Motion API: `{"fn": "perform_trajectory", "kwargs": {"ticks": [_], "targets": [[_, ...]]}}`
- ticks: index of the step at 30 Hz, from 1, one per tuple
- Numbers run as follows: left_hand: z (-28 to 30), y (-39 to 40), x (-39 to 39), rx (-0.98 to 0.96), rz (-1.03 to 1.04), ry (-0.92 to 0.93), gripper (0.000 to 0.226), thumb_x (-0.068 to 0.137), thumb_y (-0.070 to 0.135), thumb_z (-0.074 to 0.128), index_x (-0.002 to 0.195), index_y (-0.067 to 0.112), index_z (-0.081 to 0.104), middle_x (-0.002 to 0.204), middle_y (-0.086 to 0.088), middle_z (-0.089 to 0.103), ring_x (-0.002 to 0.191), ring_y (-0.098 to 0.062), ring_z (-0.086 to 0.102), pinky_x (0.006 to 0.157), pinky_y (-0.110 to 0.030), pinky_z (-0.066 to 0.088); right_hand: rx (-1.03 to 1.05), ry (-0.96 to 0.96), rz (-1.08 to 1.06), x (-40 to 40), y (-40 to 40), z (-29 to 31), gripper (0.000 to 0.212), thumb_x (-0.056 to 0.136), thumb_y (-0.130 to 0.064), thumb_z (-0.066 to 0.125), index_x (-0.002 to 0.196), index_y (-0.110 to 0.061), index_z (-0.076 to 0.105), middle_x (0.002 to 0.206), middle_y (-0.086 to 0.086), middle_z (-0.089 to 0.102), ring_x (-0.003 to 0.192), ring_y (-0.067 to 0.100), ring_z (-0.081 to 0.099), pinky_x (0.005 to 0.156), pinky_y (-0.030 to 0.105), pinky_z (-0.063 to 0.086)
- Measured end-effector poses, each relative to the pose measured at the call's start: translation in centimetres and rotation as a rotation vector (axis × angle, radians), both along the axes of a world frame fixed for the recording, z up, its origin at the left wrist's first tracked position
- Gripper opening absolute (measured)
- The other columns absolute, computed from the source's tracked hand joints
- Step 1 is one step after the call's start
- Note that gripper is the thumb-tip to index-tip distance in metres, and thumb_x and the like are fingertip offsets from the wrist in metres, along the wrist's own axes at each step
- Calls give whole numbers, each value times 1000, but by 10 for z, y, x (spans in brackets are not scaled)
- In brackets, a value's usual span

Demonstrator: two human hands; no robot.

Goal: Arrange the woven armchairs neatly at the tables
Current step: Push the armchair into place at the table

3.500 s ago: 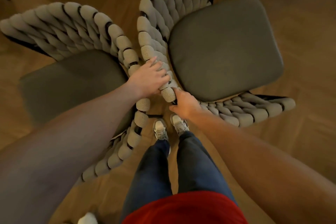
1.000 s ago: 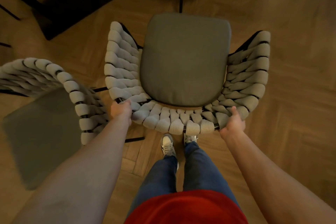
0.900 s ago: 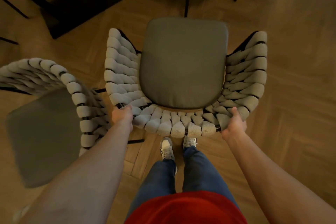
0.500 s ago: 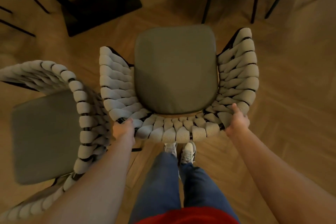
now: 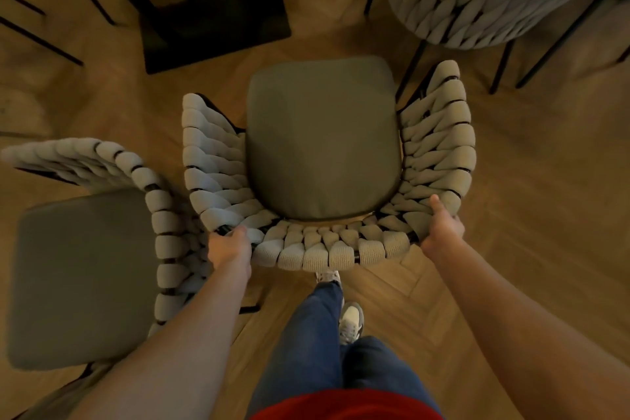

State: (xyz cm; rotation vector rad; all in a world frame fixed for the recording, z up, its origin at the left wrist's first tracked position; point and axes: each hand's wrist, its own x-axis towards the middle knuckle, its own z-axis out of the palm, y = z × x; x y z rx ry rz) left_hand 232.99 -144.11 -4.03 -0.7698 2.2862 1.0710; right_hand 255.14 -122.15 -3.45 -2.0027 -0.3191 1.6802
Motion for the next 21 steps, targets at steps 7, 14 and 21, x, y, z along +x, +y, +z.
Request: {"fn": "perform_trajectory", "kwargs": {"ticks": [7, 14, 21], "targets": [[-1, 43, -54, -2, -43, 17, 55, 94, 26, 65, 143, 12, 44, 134, -20, 55, 118, -40, 56, 97, -50, 50, -22, -30, 9, -53, 45, 1, 50, 90, -30, 72, 134, -16, 54, 121, 10, 62, 107, 30, 64, 92, 50, 55], [0, 79, -98, -62, -54, 2, 63, 95, 28, 63, 150, 10, 37, 142, -20, 49, 125, -41, 51, 100, -50, 45, -23, -24, 39, -98, 83, 0, 51, 91, -30, 70, 135, -12, 52, 127, 14, 62, 111, 31, 64, 95, 51, 53], [-7, 108, -137, -90, -24, -17, 65, 94, 33, 63, 150, 13, 36, 143, -20, 49, 124, -42, 51, 100, -54, 47, -31, -19, 88, -145, 124, -2, 53, 92, -31, 69, 139, -14, 49, 128, 13, 60, 111, 32, 62, 92, 51, 54]]}}
